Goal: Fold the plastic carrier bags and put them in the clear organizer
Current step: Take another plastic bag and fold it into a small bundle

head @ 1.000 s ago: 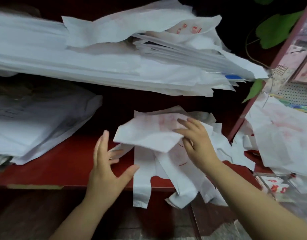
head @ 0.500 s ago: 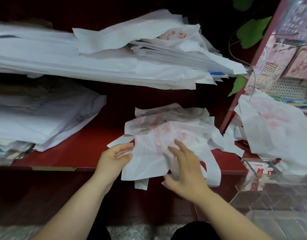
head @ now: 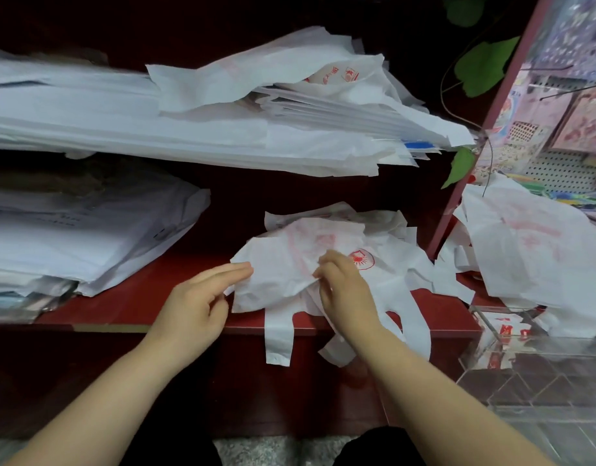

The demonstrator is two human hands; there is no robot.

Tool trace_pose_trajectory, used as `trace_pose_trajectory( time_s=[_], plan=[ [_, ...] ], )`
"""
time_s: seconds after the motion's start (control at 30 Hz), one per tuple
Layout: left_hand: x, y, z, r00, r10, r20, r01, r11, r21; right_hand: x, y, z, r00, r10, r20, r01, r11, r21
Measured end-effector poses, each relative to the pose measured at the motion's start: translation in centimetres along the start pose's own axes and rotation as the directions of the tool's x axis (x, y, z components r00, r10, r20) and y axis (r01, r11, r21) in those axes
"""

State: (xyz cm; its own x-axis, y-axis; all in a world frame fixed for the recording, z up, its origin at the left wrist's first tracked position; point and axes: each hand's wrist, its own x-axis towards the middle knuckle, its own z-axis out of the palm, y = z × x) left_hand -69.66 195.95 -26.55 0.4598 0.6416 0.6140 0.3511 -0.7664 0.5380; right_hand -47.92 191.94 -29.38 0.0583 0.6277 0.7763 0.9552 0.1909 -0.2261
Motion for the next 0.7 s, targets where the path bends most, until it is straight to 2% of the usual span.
trace_pose_trajectory(
  time_s=[0.13, 0.3, 0.4, 0.5, 0.63, 0.7],
  plan=[
    [-0.5, -1.1, -0.1, 0.990, 0.140, 0.034, -0.143, 0.975, 0.170, 3.8, 0.0, -1.3, 0.976, -0.188, 0.107, 0.185, 0.982, 0.040],
    [-1.4, -1.7, 1.2, 0.988, 0.150, -0.043, -0.131, 0.950, 0.284, 2.8, -0.2, -0.9, 0.935, -0.175, 0.310, 0.193, 0.981, -0.027],
    [-1.2, -1.7, 1.7, 0.993, 0.109, -0.046, -0.089, 0.945, 0.314, -0.3, -1.5, -1.0, 0.921, -0.175, 0.349, 0.165, 0.985, 0.058],
    [-0.4, -0.9, 2.2, 0.988, 0.148, -0.038, -0.131, 0.947, 0.294, -2.5, -2.9, -0.9, 0.935, -0.210, 0.287, 0.215, 0.977, 0.016],
    [0.6, 0.6, 2.6, 0.971, 0.228, -0.069, -0.211, 0.959, 0.188, -0.9, -2.6, -1.4, 0.984, -0.179, 0.012, 0.178, 0.982, 0.062],
    [1.0, 1.1, 2.4, 0.976, 0.201, -0.086, -0.185, 0.968, 0.167, 0.5, -2.1, -2.5, 0.986, -0.151, -0.065, 0.155, 0.986, 0.063]
  ],
)
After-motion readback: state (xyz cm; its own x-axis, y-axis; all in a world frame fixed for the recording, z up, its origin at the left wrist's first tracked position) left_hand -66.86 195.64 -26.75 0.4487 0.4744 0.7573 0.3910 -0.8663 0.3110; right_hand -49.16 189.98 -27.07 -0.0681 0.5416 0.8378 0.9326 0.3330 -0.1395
